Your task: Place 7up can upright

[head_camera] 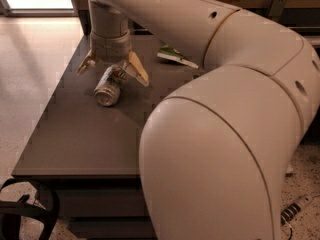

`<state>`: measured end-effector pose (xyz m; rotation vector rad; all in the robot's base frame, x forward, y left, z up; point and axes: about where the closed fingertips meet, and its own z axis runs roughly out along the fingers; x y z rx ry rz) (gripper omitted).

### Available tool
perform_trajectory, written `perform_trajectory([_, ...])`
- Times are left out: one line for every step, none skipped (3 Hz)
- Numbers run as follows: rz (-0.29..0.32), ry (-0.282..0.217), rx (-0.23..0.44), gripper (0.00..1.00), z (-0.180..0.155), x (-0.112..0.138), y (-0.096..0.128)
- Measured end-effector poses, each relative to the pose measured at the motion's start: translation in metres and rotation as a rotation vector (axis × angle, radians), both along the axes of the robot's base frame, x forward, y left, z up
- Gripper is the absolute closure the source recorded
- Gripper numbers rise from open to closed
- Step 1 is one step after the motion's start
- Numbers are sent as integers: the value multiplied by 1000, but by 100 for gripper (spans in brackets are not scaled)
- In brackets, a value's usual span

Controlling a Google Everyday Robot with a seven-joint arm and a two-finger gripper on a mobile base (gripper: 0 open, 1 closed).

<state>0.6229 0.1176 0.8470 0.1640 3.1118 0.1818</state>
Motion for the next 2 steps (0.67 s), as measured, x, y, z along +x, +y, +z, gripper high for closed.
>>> perform_trajectory([2,-4,3,25,-1,1,1])
perform_trajectory([5,-7,7,57,-4,3,3])
